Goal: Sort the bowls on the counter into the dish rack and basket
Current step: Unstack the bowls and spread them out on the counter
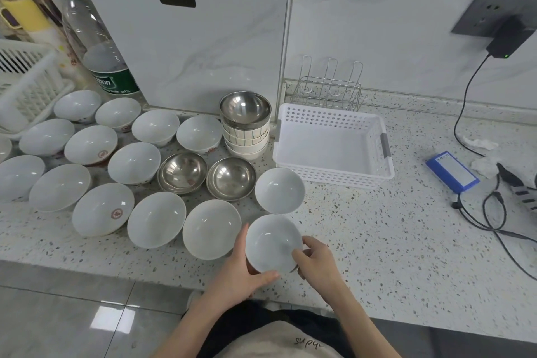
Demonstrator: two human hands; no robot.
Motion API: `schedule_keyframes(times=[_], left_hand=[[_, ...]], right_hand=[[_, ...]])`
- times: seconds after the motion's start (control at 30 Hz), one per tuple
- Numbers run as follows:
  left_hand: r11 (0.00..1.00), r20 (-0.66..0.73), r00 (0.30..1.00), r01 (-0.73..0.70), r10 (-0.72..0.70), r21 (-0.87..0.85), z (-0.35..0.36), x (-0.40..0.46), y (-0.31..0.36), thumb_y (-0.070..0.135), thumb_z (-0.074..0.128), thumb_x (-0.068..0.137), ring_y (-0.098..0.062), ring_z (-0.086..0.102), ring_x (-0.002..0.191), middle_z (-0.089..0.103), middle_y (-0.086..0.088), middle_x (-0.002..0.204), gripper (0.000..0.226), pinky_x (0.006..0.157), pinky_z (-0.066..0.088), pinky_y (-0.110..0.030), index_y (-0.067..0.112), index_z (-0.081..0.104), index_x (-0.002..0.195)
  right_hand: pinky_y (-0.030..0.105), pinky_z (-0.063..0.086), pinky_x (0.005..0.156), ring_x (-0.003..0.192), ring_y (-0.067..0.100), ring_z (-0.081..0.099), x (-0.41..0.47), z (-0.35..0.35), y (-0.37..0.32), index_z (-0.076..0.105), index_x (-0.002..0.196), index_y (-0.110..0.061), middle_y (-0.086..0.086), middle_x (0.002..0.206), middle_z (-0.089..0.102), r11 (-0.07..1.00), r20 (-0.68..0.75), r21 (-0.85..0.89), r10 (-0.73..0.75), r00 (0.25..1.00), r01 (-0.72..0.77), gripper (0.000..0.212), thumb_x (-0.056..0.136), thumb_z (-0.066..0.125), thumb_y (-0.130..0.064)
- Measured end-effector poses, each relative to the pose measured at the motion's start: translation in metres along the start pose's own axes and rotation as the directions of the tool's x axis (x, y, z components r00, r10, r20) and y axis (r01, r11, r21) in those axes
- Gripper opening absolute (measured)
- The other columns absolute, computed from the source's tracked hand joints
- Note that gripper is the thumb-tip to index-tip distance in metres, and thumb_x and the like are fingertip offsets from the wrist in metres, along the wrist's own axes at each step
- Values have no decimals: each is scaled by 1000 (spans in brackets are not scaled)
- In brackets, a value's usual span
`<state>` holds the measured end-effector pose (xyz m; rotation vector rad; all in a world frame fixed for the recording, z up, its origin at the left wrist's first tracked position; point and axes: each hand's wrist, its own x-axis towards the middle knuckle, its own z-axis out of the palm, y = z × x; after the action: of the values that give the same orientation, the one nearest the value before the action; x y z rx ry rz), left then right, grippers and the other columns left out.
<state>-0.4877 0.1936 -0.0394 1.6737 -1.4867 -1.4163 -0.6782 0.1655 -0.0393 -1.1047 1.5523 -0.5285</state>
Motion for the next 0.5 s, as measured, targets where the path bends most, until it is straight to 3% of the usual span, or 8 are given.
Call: schedule_keyframes(times=[0.2,0.5], left_hand=[[999,-34,998,-47,46,-12,2,-5,5,45,79,63,30,34,114,31,58,119,99,71,42,3,83,8,120],[997,-24,998,-61,62,51,0,-2,9,46,77,63,28,40,111,38,53,119,93,70,42,3,78,15,123]], right_hand=[[21,39,42,40,8,45,-1,3,4,63,92,-29,-5,49,60,1000,4,11,9,1000,-9,22,84,54,-11],[23,41,44,41,6,46,1,6,7,60,93,-36,-5,50,62,1000,-8,3,2,1000,-2,23,83,55,-16]])
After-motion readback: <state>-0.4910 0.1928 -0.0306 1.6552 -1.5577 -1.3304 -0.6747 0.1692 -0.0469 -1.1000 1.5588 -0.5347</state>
